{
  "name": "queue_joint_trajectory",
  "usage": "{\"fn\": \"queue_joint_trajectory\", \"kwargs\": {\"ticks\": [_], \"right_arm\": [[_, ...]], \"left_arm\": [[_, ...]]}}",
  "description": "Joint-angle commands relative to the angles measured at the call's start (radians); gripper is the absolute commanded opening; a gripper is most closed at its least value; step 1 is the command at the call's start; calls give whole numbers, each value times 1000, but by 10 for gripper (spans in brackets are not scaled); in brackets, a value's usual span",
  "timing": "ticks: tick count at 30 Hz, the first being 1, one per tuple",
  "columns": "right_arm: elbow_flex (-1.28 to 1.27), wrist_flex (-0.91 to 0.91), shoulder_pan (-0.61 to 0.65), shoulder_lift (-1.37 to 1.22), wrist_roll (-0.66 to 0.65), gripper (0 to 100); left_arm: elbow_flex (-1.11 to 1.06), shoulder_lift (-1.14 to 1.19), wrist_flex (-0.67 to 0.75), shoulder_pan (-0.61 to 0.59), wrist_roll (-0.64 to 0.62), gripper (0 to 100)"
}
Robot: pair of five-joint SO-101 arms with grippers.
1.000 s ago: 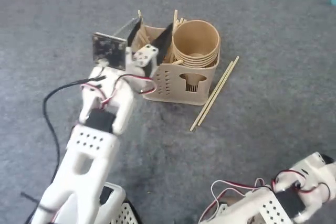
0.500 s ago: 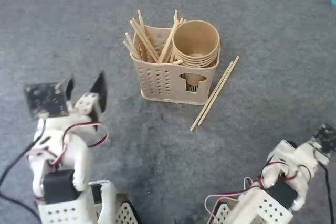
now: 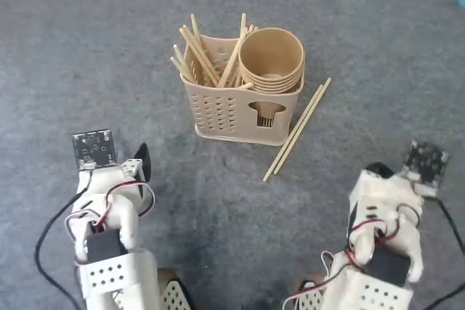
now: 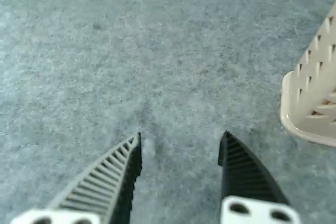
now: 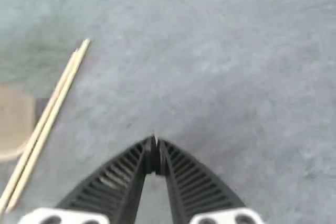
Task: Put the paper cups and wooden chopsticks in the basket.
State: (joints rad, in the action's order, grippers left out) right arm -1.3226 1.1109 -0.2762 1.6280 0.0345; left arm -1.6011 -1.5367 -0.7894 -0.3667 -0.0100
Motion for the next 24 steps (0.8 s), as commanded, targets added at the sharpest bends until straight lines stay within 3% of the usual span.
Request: {"fn": "queue_joint_trajectory", "kwargs": {"ticks": [1,13,19,24], "right_arm": [[170,-68,48,-245,55,8],[799,-117,124,-1132,107,10],[985,-125,191,-1443,221,11],[1140,-125,243,-1656,321,107]], "left_arm": [[1,-12,21,29,12,226],[-2,-14,31,25,12,226],[-27,-11,74,26,12,226],[-28,-11,74,26,12,226]]}}
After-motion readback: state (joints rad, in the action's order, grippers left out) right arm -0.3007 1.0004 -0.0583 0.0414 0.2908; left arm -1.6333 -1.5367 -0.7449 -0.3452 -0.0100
